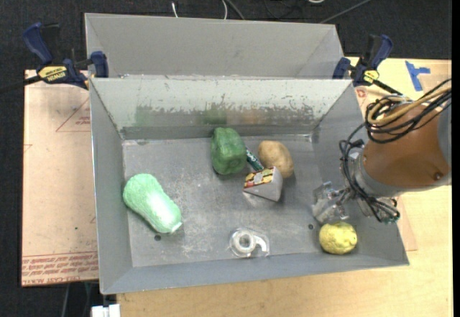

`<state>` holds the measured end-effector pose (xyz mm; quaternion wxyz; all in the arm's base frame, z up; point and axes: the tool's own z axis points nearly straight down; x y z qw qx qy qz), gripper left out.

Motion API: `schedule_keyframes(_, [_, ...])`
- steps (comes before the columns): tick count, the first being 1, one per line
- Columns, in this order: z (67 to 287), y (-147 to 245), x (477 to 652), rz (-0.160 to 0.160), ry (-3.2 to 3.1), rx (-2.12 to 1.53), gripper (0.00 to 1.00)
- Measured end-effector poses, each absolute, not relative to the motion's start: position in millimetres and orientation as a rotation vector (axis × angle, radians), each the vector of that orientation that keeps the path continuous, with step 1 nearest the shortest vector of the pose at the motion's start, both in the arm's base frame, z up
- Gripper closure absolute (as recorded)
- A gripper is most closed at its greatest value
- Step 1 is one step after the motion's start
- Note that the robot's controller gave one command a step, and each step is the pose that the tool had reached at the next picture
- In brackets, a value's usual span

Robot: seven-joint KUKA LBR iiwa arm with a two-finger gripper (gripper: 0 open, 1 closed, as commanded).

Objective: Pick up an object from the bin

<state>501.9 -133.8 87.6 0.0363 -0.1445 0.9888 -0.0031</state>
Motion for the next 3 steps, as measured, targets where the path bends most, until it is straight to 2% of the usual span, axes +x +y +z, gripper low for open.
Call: schedule_keyframes(3, [82.6,-140.0,506.4,-0.015,3.006,-0.504,1.00])
